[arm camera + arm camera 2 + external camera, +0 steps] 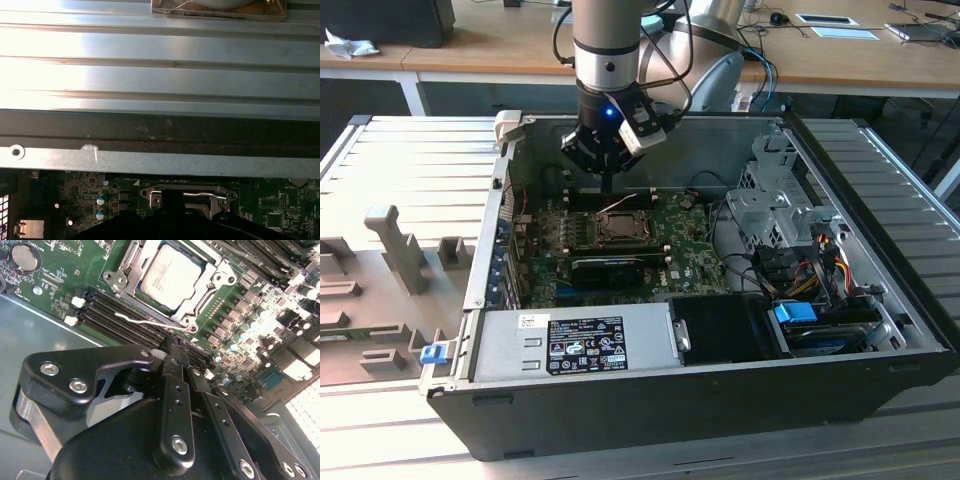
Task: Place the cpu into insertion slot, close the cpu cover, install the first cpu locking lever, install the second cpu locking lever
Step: 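Install the first cpu locking lever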
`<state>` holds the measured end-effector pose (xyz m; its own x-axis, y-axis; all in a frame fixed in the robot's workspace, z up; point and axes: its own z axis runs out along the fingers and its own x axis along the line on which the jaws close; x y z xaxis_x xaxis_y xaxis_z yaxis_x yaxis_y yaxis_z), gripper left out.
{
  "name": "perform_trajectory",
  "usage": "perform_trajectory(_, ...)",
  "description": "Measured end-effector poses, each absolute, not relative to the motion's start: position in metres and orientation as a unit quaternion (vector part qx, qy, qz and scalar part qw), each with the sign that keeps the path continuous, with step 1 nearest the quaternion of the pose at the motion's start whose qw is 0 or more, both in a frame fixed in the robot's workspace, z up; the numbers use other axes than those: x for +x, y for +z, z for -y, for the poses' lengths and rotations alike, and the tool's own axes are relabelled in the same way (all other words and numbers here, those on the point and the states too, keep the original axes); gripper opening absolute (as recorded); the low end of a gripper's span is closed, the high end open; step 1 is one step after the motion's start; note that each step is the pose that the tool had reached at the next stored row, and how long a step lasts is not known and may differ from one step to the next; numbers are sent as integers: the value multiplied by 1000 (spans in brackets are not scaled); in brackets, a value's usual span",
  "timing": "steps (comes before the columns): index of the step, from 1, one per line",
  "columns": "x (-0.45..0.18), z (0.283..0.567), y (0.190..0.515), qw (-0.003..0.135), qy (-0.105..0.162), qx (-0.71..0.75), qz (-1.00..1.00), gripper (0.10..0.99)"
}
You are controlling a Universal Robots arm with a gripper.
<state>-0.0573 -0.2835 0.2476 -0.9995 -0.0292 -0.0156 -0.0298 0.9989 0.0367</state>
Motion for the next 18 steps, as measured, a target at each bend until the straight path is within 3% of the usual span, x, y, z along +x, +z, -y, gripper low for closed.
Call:
perform_trajectory(14, -54, 283, 242, 8, 24, -15, -1000, 106)
perform_trajectory(18, -53, 283, 240, 8, 40, -15, -999, 106)
